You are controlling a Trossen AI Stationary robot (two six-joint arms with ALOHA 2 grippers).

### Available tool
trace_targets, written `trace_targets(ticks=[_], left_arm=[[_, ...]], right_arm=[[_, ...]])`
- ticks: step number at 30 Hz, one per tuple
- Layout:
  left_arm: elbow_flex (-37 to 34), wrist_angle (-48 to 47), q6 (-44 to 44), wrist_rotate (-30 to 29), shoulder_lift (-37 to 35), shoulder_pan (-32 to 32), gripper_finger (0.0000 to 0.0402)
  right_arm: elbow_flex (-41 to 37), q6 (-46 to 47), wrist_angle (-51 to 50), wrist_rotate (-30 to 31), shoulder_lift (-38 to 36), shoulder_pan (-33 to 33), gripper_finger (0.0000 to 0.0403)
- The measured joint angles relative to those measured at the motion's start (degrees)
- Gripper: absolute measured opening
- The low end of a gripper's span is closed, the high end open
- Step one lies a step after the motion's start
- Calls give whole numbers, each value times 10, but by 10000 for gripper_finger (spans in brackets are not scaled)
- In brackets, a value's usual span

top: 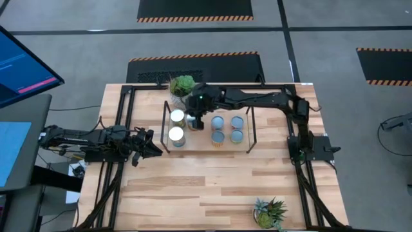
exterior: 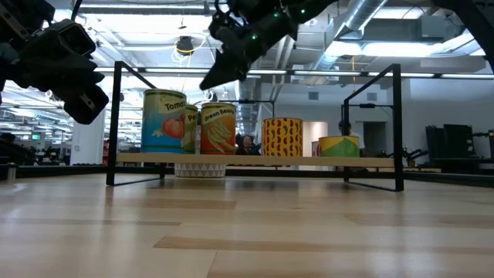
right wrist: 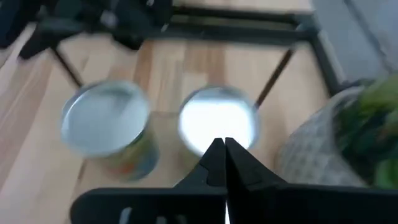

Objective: Pick and place cans onto a shelf
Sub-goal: Adjust the canned green beans

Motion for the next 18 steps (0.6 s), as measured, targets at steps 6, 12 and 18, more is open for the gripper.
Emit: trace_targets(ticks=[6, 12, 18], left_arm=[[0, 0, 0, 0, 0, 0, 57], [0, 0, 0, 0, 0, 0, 57], [0, 0, 0, 0, 0, 0, 57]], right_arm=[[-1, 0, -44, 4, 2, 10, 15], [-1, 1, -88, 17, 2, 14, 8], [-1, 1, -109, 22, 2, 12, 12]])
